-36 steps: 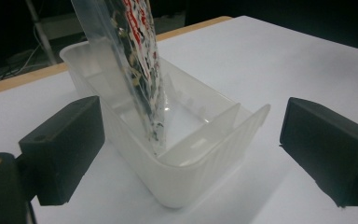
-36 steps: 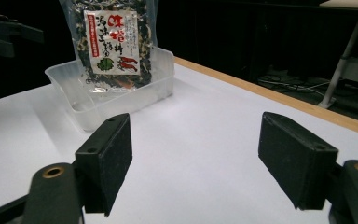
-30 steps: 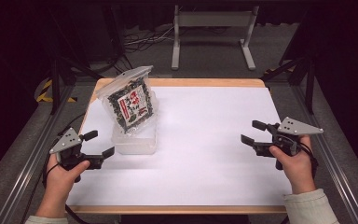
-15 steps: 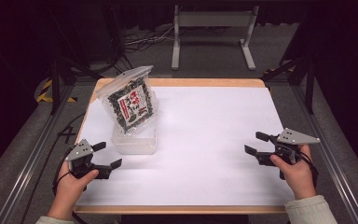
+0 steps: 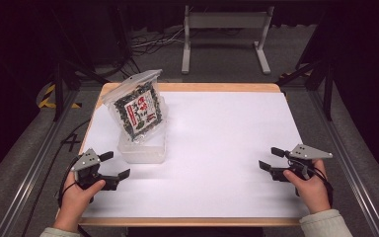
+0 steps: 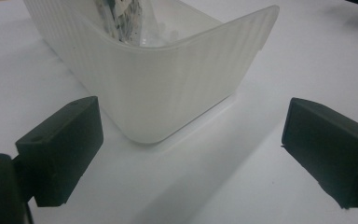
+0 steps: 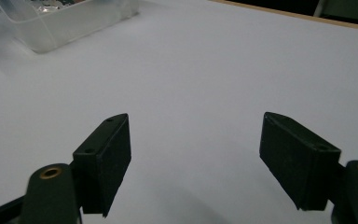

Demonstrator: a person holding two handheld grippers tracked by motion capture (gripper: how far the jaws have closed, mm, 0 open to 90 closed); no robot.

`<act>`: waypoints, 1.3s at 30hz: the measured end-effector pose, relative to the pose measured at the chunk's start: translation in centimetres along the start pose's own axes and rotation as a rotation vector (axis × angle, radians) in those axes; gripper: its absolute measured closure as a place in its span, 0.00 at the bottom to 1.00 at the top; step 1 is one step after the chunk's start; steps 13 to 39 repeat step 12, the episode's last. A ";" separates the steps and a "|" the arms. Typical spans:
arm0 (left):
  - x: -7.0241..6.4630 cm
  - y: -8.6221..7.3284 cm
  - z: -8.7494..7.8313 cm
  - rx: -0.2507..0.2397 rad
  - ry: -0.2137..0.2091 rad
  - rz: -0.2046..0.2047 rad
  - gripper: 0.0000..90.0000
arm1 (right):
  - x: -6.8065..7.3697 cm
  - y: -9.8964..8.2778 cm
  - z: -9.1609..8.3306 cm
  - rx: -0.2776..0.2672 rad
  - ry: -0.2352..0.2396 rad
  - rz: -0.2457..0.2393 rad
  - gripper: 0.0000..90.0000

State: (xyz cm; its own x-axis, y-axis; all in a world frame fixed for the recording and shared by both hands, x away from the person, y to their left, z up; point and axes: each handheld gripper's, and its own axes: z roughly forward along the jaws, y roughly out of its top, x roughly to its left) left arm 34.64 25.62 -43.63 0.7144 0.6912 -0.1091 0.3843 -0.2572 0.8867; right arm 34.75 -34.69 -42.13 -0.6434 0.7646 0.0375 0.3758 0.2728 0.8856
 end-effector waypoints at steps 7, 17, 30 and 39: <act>0.1 0.1 -0.1 -0.016 0.003 0.000 0.07 | 0.0 0.0 0.1 0.001 0.001 -0.004 0.28; 0.0 0.1 0.0 -0.036 0.001 -0.005 0.05 | 0.0 -0.1 0.1 0.004 -0.002 -0.010 0.28; 0.0 0.1 0.0 -0.036 0.001 -0.005 0.05 | 0.0 -0.1 0.1 0.004 -0.002 -0.010 0.28; 0.0 0.1 0.0 -0.036 0.001 -0.005 0.05 | 0.0 -0.1 0.1 0.004 -0.002 -0.010 0.28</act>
